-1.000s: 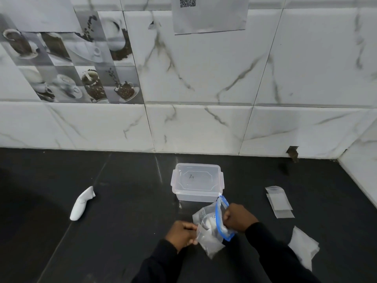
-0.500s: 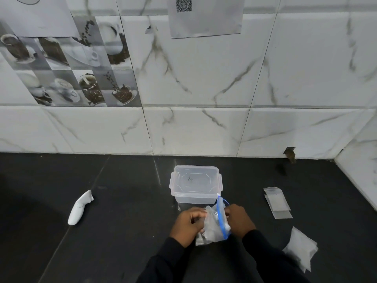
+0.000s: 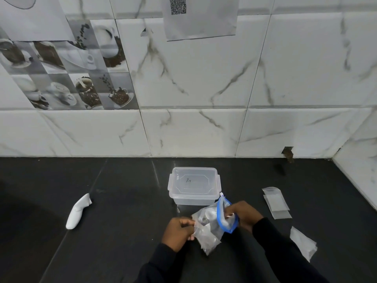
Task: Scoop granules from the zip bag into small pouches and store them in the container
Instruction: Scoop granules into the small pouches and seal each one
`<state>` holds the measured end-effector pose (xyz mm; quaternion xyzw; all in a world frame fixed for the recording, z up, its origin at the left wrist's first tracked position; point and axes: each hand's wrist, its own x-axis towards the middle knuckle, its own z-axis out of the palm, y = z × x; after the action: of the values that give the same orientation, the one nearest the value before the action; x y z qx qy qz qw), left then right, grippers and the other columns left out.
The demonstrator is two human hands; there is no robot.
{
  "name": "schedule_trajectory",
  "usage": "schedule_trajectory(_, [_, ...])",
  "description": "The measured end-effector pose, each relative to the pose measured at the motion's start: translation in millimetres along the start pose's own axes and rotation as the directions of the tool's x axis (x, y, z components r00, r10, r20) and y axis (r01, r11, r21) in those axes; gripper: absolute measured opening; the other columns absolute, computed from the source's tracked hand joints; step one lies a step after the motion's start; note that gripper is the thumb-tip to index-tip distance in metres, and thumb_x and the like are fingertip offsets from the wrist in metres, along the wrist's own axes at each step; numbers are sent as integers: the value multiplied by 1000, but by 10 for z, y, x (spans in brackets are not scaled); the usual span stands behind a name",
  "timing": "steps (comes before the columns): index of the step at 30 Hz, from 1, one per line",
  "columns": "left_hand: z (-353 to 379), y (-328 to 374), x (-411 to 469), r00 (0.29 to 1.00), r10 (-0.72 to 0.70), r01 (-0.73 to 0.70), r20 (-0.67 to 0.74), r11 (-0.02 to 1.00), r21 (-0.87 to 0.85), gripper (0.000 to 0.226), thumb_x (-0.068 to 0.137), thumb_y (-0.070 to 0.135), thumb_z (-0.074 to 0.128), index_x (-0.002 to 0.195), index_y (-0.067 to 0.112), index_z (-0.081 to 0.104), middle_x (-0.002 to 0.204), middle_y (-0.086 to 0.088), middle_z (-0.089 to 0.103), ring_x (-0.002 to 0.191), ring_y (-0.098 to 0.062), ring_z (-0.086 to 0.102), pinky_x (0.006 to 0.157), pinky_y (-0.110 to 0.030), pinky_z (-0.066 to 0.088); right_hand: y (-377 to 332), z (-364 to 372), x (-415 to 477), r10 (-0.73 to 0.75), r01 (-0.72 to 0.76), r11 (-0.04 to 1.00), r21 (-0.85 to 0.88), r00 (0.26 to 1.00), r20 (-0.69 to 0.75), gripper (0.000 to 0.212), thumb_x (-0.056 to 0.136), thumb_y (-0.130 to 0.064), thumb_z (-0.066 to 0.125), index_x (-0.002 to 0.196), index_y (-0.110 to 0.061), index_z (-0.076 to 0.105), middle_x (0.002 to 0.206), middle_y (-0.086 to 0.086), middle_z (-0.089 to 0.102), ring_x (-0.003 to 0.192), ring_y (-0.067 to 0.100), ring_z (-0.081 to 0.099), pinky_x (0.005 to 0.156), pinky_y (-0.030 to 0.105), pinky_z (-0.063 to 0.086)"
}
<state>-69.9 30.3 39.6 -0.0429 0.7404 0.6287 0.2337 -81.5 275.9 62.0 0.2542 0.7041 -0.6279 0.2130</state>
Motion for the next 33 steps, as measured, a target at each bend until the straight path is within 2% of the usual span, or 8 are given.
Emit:
schedule_trajectory(4, [12,-57,-6,994,-105,105,25,994,-5,22,81,-12,59,81,1,76,58,-7,65,42,-10,52,45,-17,43,43,9,51,-185,157,903,-400,982,-31,27,76,-4,69,51,-13,74,50,-5,61,53,4,57,61,17,49])
schedule_trajectory(9, [197,-199,-68,944,-308,299,115,950,92,24,86,-10,53,105,-14,67,52,-5,63,33,-7,53,37,-14,40,252,77,130,-279,193,778,-598,959,-54,18,68,-18,73,61,-1,72,58,17,61,54,7,54,59,28,50])
schedule_trajectory(12, [283,-189,-51,960,-274,267,63,959,97,21,85,-9,54,99,-16,67,58,-8,59,37,-9,52,41,-17,43,251,113,111,-329,177,735,-654,937,-116,22,74,-14,69,55,-5,64,61,14,60,59,11,58,68,32,54])
schedule_trajectory(15, [279,-98,-5,997,-77,77,-2,992,96,21,83,-9,56,88,-5,76,65,-4,64,45,-7,55,51,-19,47,212,114,42,-341,134,635,-761,933,-120,24,88,-13,60,65,-19,55,82,5,60,81,23,64,77,30,50])
schedule_trajectory(17, [291,16,0,994,110,-110,11,984,141,27,80,-6,58,85,8,80,82,0,70,67,-8,66,66,-21,52,240,117,48,-301,133,627,-768,950,-81,31,90,-11,58,64,-23,46,83,2,60,83,24,64,71,27,47])
schedule_trajectory(20, [314,154,-6,972,230,-234,42,958,163,30,80,-5,57,85,13,80,101,0,70,88,-11,70,73,-23,57,298,114,124,-251,190,692,-697,968,14,38,77,-7,55,43,-20,43,48,-8,45,51,6,45,58,28,38])
schedule_trajectory(26, [180,53,10,996,87,-82,-16,974,213,22,77,2,57,68,11,76,65,-4,68,50,-9,58,59,-25,51,180,-47,96,-309,209,834,-510,944,-119,32,58,-22,60,39,-24,34,44,-9,26,46,8,23,48,25,22])
schedule_trajectory(33, [270,-188,-86,993,-71,96,-95,954,285,46,87,12,62,41,16,59,43,-2,58,45,-13,57,55,-19,48,-19,-78,153,-438,331,700,-633,899,-14,43,65,-7,67,32,-22,44,41,-4,39,41,1,40,48,14,33])
